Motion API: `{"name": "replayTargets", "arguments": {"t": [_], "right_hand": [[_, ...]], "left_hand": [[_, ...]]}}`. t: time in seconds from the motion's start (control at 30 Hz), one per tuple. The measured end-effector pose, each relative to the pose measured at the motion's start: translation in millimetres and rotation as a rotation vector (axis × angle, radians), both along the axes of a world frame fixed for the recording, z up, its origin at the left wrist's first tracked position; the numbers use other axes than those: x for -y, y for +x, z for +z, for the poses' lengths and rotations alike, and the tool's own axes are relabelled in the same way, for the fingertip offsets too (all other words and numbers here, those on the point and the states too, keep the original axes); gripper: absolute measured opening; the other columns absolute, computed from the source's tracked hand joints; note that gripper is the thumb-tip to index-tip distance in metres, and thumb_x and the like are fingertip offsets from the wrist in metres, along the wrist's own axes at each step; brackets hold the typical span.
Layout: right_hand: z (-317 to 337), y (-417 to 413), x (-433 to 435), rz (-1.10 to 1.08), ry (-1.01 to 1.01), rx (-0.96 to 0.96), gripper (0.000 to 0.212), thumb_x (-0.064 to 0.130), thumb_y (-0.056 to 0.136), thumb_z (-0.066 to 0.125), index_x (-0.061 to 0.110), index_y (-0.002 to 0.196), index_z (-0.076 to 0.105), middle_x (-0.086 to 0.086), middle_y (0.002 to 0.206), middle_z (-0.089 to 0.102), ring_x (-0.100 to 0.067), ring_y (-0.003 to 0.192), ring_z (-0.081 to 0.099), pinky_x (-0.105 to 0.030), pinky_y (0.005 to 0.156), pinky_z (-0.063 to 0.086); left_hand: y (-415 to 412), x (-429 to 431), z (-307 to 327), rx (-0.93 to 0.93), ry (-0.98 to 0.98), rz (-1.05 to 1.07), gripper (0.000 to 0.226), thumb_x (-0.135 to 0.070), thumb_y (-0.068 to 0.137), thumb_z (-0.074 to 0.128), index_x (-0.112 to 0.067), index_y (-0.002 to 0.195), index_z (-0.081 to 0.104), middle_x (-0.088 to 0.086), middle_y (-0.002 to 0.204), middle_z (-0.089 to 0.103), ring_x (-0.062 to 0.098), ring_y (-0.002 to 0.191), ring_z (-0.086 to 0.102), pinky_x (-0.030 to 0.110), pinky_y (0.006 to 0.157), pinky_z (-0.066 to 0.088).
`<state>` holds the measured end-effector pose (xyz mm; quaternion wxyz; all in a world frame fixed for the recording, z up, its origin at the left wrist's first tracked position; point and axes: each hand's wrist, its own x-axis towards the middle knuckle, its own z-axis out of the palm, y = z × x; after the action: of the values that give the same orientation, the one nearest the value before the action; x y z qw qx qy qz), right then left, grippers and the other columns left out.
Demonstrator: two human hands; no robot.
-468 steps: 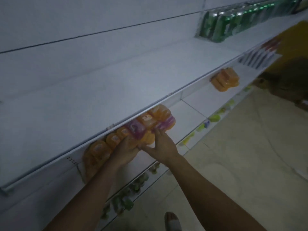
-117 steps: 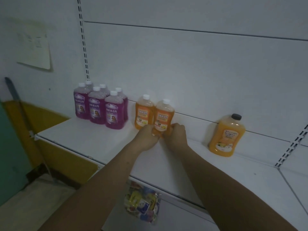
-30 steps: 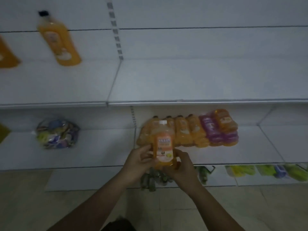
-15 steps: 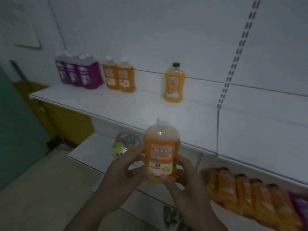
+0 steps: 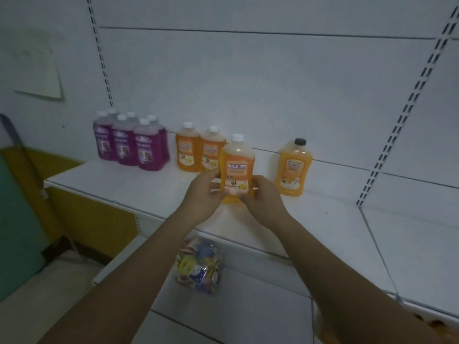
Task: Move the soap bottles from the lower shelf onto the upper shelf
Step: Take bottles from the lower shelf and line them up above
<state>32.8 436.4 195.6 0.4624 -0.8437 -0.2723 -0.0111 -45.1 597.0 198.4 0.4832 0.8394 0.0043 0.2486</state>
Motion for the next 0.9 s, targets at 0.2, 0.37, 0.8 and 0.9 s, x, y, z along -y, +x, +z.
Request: {"name": "replayTargets", "arguments": {"t": [0.2, 0.37, 0.8, 0.9], "right_hand": [[-14, 38, -32, -0.107, -0.071, -0.027, 0.035, 0.019, 0.097, 0.068, 0.008, 0.128, 0.057, -0.002, 0.114, 0.064, -0.016, 0.098, 0.062, -0.025, 0.079, 0.047], [-18, 58, -43, -0.172, -0.058, -0.033, 0.033, 0.02, 0.098, 0.066, 0.01, 0.128, 0.056, -0.002, 0.118, 0.065, -0.017, 0.102, 0.062, -0.029, 0.082, 0.05], [-26, 106, -79, -0.322, -0.105, -0.057, 0.023, 0.02, 0.094, 0.067, 0.011, 0.115, 0.061, -0.004, 0.109, 0.069, -0.022, 0.099, 0.067, -0.027, 0.075, 0.049], [-28, 108, -84, -0.347, -0.098, -0.059, 0.02, 0.023, 0.093, 0.069, 0.01, 0.108, 0.063, -0.005, 0.102, 0.067, -0.018, 0.086, 0.063, -0.02, 0.059, 0.042]], "left_hand": [[55, -21, -15, -0.081, -0.022, -0.006, 0.038, -0.003, 0.097, 0.065, -0.019, 0.131, 0.064, -0.006, 0.122, 0.067, 0.015, 0.111, 0.063, 0.03, 0.095, 0.052], [76, -27, -9, -0.108, 0.013, -0.051, 0.037, -0.003, 0.099, 0.061, -0.015, 0.134, 0.061, -0.006, 0.121, 0.064, 0.009, 0.108, 0.056, 0.026, 0.093, 0.047], [97, -46, -29, -0.26, 0.098, -0.121, 0.051, -0.011, 0.101, 0.058, -0.022, 0.149, 0.047, -0.002, 0.151, 0.052, 0.02, 0.142, 0.046, 0.036, 0.116, 0.037], [103, -48, -30, -0.303, 0.129, -0.127, 0.047, -0.014, 0.101, 0.056, -0.023, 0.146, 0.048, -0.002, 0.147, 0.053, 0.02, 0.137, 0.049, 0.031, 0.108, 0.038]]}}
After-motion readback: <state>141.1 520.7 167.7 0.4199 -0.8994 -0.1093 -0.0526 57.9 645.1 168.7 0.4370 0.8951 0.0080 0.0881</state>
